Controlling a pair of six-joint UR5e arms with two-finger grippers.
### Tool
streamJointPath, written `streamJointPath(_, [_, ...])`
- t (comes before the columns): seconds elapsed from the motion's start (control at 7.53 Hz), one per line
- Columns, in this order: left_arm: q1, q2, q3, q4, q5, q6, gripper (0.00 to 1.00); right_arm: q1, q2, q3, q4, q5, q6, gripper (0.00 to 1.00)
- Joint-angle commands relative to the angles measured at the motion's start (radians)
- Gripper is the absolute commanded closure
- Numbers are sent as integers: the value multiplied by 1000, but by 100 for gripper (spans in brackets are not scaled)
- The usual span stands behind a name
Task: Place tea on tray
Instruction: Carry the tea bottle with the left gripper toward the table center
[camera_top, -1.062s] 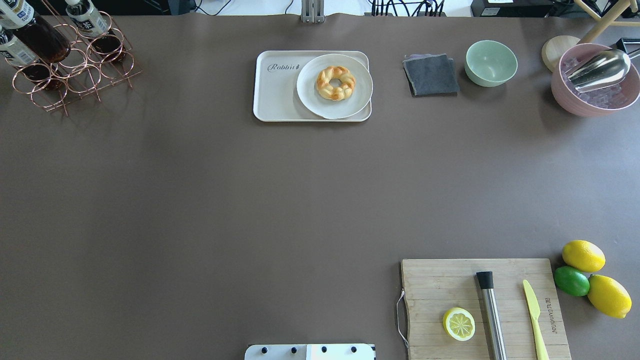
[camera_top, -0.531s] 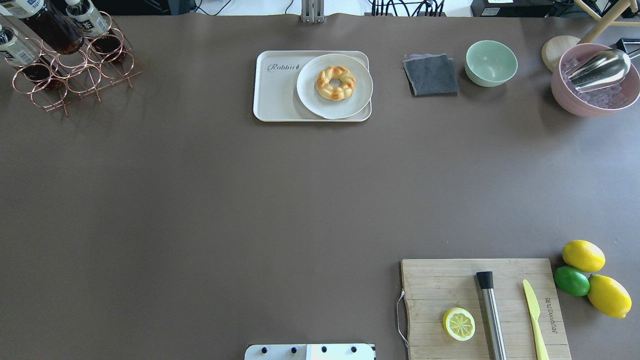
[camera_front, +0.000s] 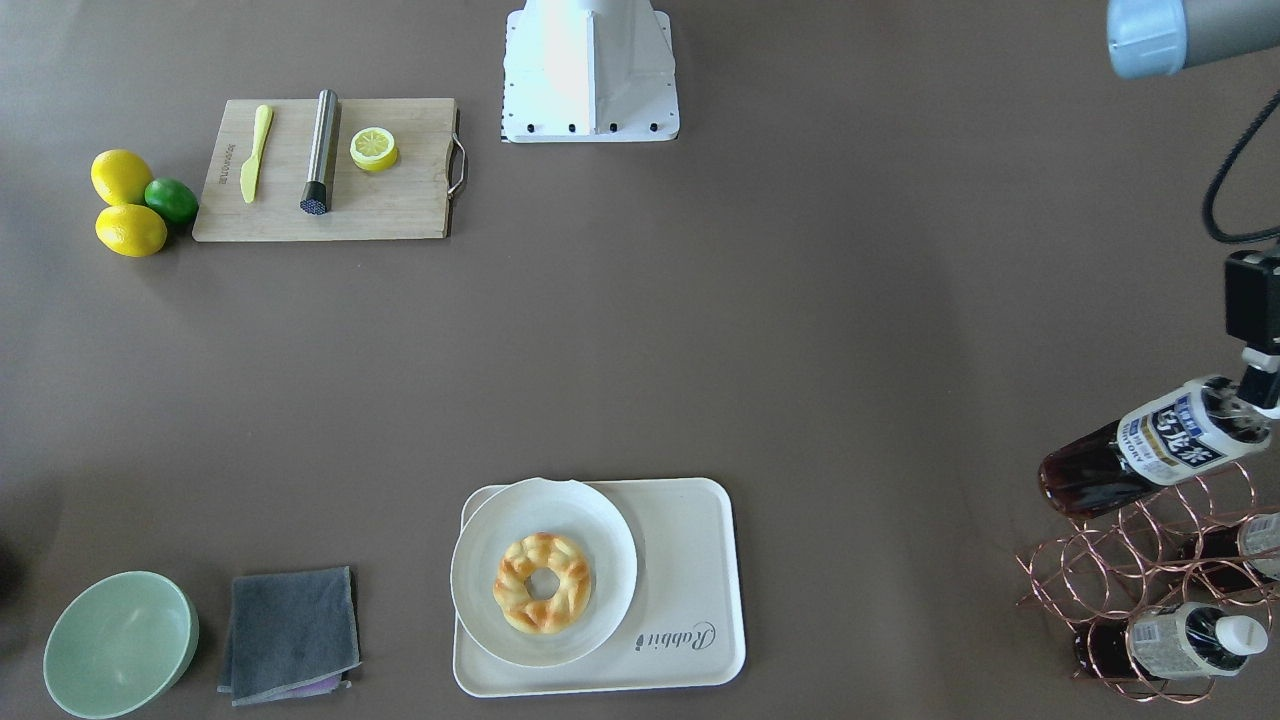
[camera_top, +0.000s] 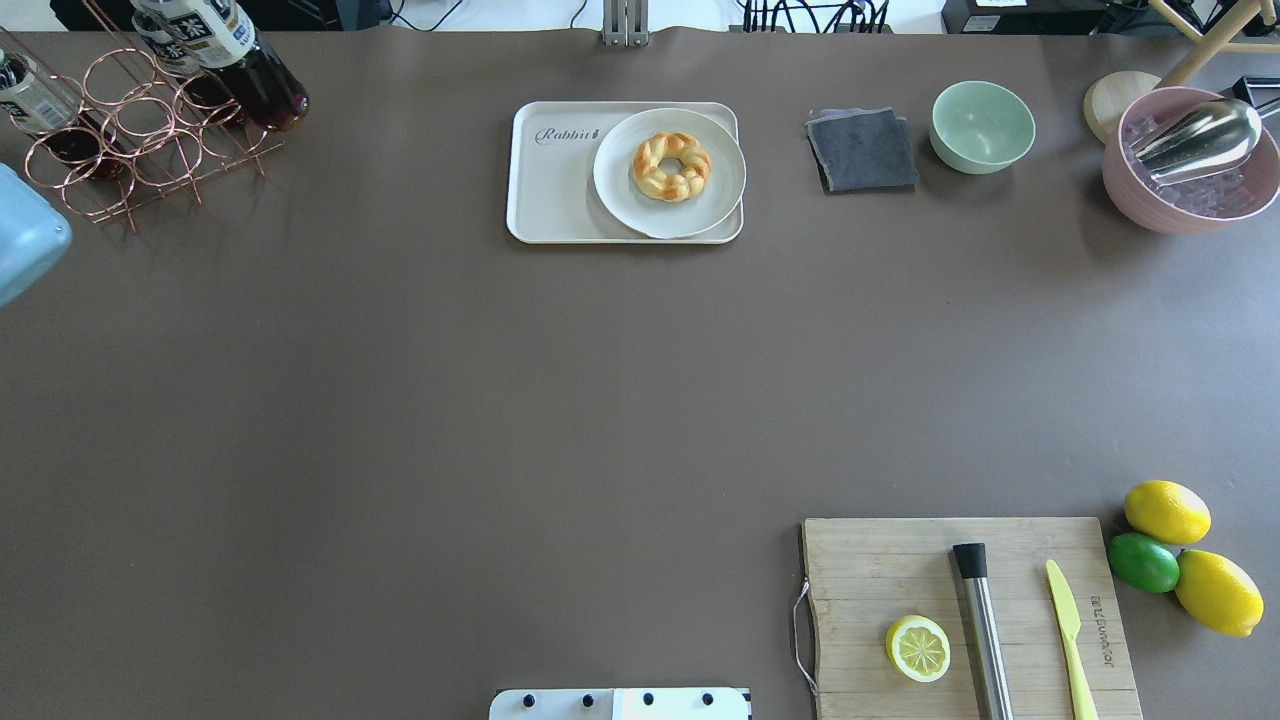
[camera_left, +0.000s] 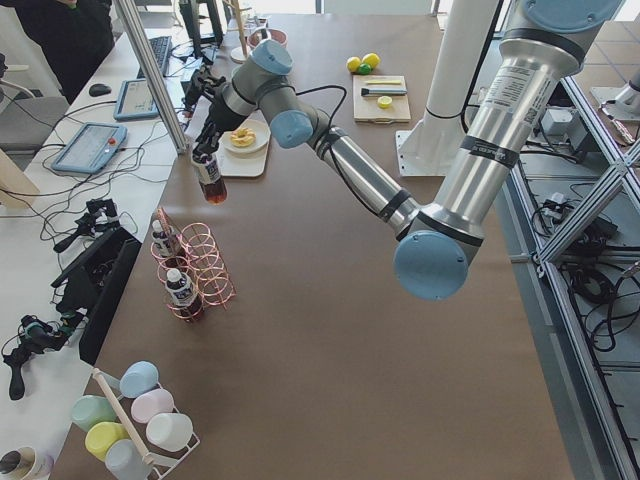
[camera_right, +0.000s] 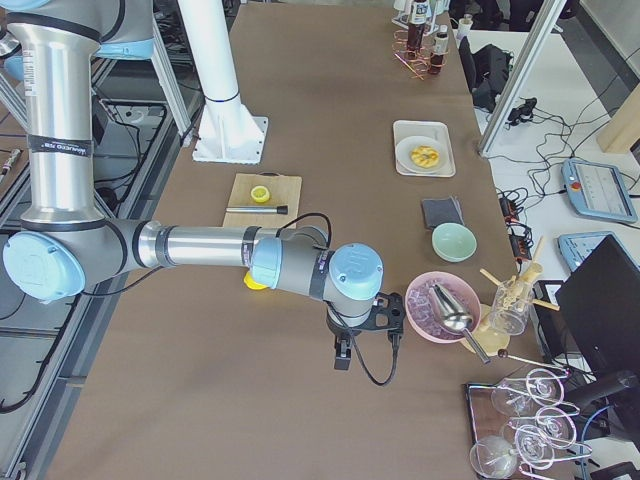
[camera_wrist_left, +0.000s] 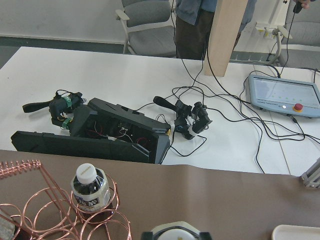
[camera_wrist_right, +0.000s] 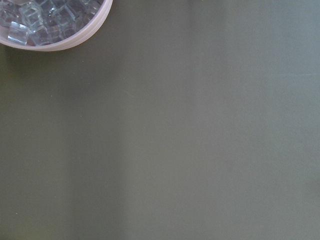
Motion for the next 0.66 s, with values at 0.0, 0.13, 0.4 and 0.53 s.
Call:
streamJointPath(0.0, [198,-166,-15,227,191,-86,100,0,12,-3,1,-2,2,0])
streamJointPath(0.13, [258,-208,-17,256,229,-118,100,0,18,0,2,-2,0,0])
streamJointPath(0.4, [390,-240,-18,261,316,-187,100,-2,26,5,6,-3,-5,0])
streamJointPath(0.53, [454,-265,-14,263,356,-217,100,-3,18,-6,61,-5,0,0])
